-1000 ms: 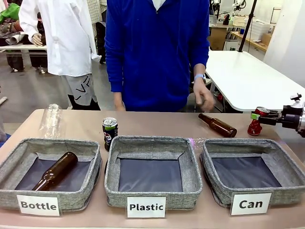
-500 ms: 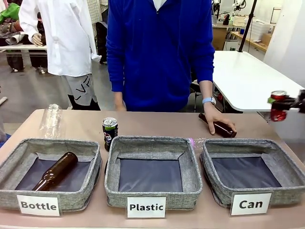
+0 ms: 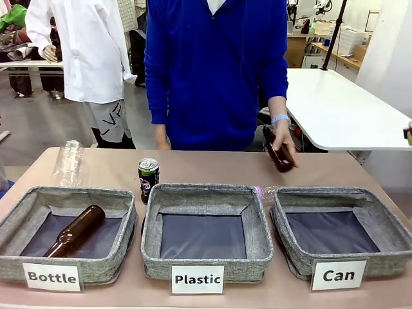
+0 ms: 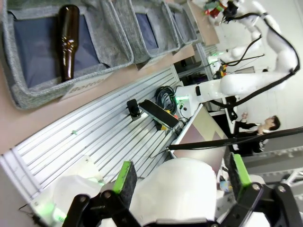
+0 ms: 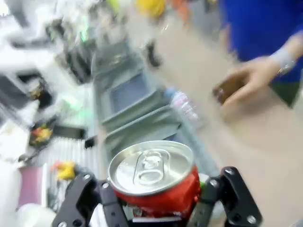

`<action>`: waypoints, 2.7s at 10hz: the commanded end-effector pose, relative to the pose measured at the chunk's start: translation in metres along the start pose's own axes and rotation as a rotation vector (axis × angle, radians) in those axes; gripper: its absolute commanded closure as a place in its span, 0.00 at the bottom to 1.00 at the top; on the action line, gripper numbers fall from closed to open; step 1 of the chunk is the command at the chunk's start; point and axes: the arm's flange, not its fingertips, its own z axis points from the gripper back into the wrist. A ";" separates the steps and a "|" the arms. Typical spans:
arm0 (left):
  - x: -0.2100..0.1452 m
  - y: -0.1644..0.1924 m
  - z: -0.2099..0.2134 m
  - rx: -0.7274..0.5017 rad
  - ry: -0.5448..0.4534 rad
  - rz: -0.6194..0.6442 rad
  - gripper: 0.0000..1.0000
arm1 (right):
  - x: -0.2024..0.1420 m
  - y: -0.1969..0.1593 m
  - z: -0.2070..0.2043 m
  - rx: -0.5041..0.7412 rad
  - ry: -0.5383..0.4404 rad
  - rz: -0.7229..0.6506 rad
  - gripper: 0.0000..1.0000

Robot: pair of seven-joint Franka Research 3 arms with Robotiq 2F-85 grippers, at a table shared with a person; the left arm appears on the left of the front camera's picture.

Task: Sort the can waste into the basket.
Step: Pick up the can waste from the table and place it in the right Fabric basket.

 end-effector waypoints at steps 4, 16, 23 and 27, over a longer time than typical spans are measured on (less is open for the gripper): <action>0.000 -0.002 0.001 -0.018 -0.017 0.011 0.00 | 0.034 0.057 -0.120 0.095 0.428 0.239 1.00; 0.000 -0.002 0.001 -0.018 -0.017 0.011 0.00 | 0.031 0.020 -0.159 0.114 0.523 0.274 0.00; -0.027 -0.069 0.084 -0.210 -0.050 -0.065 0.00 | 0.012 0.001 -0.120 0.114 0.284 0.242 0.00; -0.039 -0.064 0.113 -0.137 -0.106 -0.059 0.00 | 0.002 0.000 -0.077 0.204 -0.149 0.041 0.00</action>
